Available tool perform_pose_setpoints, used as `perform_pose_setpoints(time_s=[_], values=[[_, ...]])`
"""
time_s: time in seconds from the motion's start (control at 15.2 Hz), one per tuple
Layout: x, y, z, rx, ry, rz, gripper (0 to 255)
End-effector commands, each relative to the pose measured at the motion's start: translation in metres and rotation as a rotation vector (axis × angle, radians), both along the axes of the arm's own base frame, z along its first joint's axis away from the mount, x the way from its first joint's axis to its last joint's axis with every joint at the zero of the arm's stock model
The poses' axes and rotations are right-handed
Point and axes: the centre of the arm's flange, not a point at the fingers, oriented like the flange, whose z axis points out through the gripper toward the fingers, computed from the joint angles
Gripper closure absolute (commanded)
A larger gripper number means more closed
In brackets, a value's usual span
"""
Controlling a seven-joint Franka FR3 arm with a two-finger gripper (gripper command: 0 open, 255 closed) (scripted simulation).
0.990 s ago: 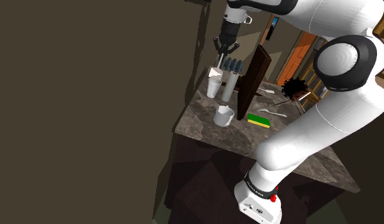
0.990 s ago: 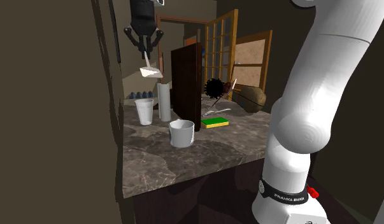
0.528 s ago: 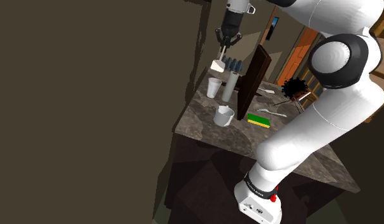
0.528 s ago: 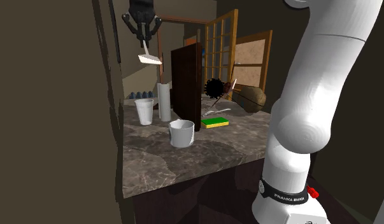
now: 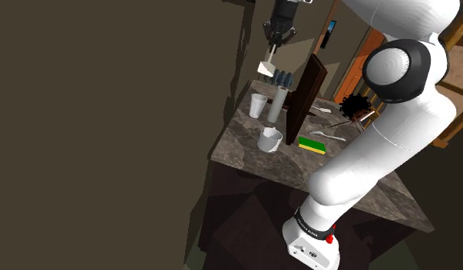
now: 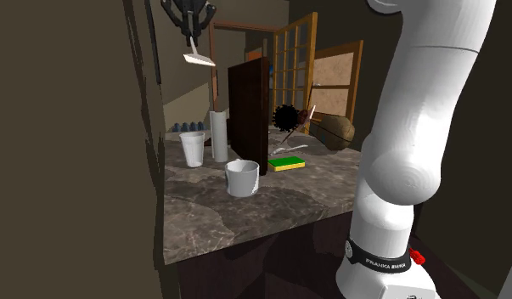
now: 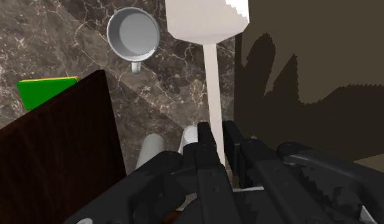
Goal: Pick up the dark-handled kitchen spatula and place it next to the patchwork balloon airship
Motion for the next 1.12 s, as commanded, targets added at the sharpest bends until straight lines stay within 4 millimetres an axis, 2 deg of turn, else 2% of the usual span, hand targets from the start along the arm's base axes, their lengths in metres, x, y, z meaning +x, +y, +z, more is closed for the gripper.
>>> perform_pose_setpoints(time_s=[0.0,1.06], values=[[0.001,-0.001,0.006,0.0,0.0,0.0,255],[-0.195,-0.079,0.007,0.0,0.0,0.0,255]])
